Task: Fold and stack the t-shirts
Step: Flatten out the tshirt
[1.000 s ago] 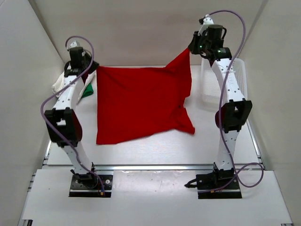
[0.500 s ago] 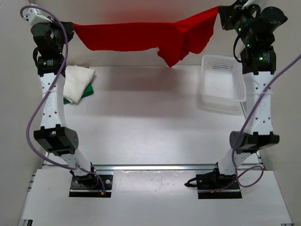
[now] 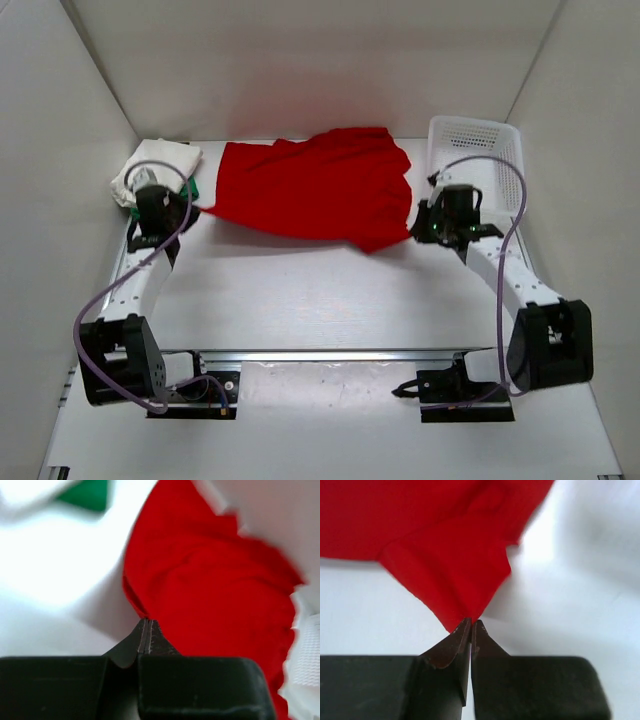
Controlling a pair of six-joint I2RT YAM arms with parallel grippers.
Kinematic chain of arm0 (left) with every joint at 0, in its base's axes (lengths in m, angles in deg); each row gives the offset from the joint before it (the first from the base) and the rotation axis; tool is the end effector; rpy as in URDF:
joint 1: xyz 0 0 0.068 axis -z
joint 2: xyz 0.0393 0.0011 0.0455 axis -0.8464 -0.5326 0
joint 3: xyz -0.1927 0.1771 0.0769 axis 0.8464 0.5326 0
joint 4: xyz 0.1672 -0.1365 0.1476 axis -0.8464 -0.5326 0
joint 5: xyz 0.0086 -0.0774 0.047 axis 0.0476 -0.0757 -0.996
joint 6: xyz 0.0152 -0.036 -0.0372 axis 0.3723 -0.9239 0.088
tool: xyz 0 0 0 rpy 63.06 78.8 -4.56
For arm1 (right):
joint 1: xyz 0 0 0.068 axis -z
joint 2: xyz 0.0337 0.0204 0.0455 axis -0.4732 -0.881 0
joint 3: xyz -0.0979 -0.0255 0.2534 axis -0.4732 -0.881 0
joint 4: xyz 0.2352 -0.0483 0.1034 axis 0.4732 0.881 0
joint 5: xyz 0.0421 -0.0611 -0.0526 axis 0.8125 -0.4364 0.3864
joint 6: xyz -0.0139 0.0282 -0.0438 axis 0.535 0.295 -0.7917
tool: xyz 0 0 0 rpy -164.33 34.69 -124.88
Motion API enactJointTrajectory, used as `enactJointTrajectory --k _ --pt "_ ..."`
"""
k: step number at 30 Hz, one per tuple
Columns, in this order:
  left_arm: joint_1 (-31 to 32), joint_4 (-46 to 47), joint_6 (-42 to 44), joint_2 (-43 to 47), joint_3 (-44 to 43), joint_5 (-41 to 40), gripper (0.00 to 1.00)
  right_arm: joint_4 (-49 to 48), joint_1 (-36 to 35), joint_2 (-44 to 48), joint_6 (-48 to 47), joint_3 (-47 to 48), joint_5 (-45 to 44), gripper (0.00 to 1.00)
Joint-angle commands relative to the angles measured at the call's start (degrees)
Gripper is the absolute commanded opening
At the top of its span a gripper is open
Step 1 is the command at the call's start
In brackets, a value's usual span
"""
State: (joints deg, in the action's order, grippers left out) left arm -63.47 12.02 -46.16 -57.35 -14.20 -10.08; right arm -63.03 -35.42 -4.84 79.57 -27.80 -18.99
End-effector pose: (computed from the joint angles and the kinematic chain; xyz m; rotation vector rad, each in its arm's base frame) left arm 0.2959 0.0291 0.2873 -0.7424 1.9023 -0.3475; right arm 0.3008 0.0452 0.2700 -0.1096 2.2207 0.3708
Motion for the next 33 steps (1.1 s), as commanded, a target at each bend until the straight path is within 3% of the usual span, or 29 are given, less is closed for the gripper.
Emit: enactJointTrajectory --k 1,7,10,12,16,20,23,26,28,31,33 --pt "-4.9 3.7 -2.0 5.1 10.9 4.1 0.00 -2.5 -4.4 10.8 4.9 -7.5 -1.1 0.00" --pt "-7.1 0.2 -3.0 8.4 23.6 10.2 0.00 9.7 -8.0 19.8 11.1 -19.0 0.3 0.00" --pt "-7.9 -2.6 -0.6 14.0 27.5 11.0 0.00 15.9 -8.3 29.7 14.6 -23.6 2.9 0.00" --pt "-7.3 -6.3 1.8 18.3 28.5 10.3 0.00 20.5 -9.2 35.1 16.7 -25.7 4.5 0.00" --pt "-5.6 -13.8 6.5 26.2 25.7 4.2 0.00 26.9 -19.8 45.0 26.2 -24.4 -0.3 0.00" --pt "-4.5 -18.8 8.5 28.1 24.5 3.0 0.00 30.1 -27.1 49.4 34.2 -25.5 -2.2 0.00" --pt "-5.0 -18.2 7.7 27.3 25.1 4.0 0.00 31.2 -29.8 49.8 34.7 -25.0 -8.1 0.00" --pt "-6.3 -15.3 4.7 25.4 25.5 7.4 0.00 28.8 -23.3 44.2 27.4 -23.6 -7.2 0.00" --pt "-6.4 -10.8 1.8 22.9 25.6 8.8 0.00 21.9 -14.6 39.4 21.3 -24.4 2.0 0.01" --pt "-7.3 -5.8 -2.7 16.6 25.2 9.9 0.00 13.1 4.1 32.8 14.4 -23.5 12.8 0.00" --pt "-7.0 -3.5 -4.6 13.4 23.4 8.8 0.00 10.5 5.8 26.3 13.0 -21.2 10.5 0.00"
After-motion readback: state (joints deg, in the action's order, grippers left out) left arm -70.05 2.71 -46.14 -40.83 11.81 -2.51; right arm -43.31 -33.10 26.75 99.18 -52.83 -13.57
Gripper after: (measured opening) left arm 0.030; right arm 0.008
